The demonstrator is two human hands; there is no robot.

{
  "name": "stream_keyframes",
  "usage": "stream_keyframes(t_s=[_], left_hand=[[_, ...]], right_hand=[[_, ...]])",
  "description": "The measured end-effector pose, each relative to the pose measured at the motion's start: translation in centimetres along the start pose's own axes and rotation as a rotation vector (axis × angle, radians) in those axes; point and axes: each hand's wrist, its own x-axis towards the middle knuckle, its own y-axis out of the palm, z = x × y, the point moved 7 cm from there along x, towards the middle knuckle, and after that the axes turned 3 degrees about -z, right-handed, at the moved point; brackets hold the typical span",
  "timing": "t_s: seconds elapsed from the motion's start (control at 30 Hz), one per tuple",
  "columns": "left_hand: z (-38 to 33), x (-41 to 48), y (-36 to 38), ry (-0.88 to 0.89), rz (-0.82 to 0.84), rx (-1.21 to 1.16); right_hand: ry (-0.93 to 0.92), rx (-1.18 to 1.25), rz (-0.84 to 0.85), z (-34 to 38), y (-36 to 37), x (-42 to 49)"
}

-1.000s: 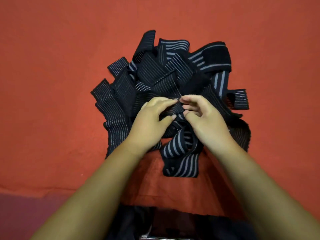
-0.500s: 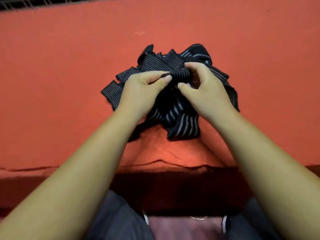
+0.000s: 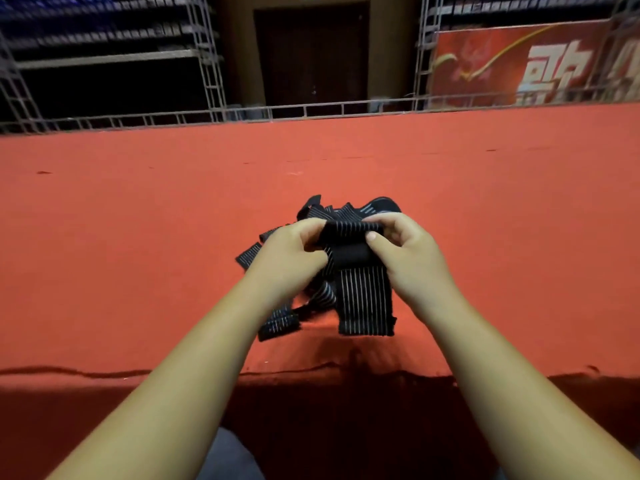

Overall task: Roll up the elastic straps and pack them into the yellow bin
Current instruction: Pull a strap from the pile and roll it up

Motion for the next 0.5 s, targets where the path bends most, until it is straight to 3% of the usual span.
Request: stream_keyframes(t_s=[0.07, 0.23, 0.43, 0.5], left_hand=[[1.2, -0.3, 0.5, -0.001, -0.087, 0.050], [3.7, -2.3, 4.0, -0.018, -0.182, -0.127], [3.2, -3.2, 6.5, 0.335, -0.129, 0.106], [3.6, -3.1, 6.9, 0.367, -0.138, 0.108]], right_hand=[[0.035, 0.066, -0.005, -0.3, 0.6, -0.1], [0.150, 0.184, -0.090, -3.0, 0.6, -0.7], [0.339, 0.213, -0.184, -8.7, -0.8, -0.4], [0.399, 0.212, -0.168, -10.0, -0.9, 0.2]])
